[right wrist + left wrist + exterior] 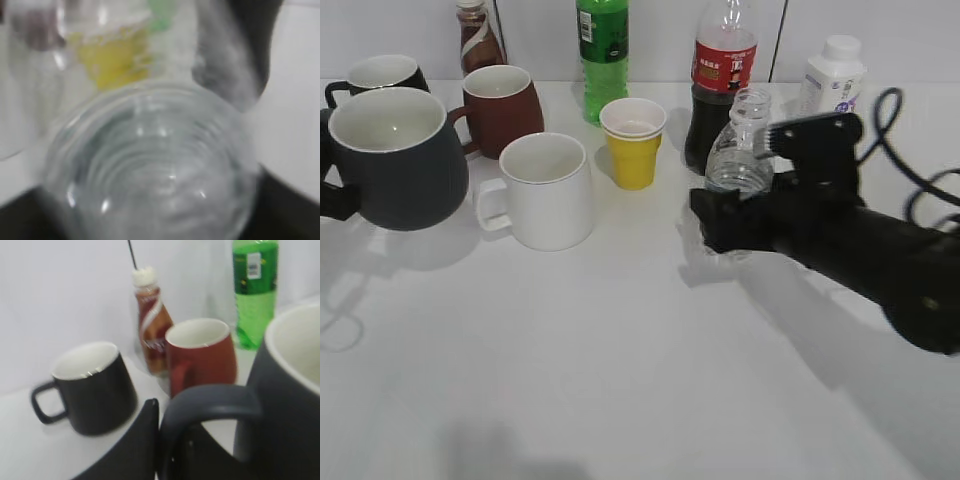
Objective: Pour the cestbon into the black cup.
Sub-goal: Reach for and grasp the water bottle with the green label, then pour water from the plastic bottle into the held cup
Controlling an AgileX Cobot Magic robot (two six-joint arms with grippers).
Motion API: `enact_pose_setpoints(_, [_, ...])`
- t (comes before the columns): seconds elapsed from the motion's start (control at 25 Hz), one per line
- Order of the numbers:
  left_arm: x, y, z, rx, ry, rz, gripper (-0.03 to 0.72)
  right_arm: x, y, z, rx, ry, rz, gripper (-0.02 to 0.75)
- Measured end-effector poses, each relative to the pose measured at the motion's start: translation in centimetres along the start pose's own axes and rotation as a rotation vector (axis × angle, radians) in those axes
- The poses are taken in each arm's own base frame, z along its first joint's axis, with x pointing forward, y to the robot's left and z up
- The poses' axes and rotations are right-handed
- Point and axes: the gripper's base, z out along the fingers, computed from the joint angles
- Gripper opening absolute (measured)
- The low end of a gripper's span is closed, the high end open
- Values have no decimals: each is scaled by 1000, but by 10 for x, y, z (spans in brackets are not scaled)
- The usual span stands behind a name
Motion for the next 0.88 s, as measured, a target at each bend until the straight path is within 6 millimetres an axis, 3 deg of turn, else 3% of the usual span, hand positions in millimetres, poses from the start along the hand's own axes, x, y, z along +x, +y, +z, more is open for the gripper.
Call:
enact_pose_setpoints(0.04, [-1, -3, -1, 16, 24, -8, 43, 0, 1, 5, 0, 7, 8, 463])
enact_pose_setpoints(0.08, [-1, -7, -3, 35, 53, -8, 43, -1, 1, 6, -6, 18, 9, 441])
enact_pose_setpoints(0.28, [-15, -46, -11, 210, 89, 67, 43, -16, 18, -9, -175, 97, -227, 443])
enact_pose_setpoints(0.52, [-33, -99, -9, 401, 150, 121, 43, -84, 47, -25, -246, 47, -631, 443])
enact_pose_setpoints(0.68, [-43, -108, -5, 413, 136, 92, 43, -104, 67, -27, -276, -8, -935, 443])
enact_pose_setpoints(0.88, [-42, -107, -5, 399, 172, 75, 43, -104, 74, -28, -294, -44, -1178, 443])
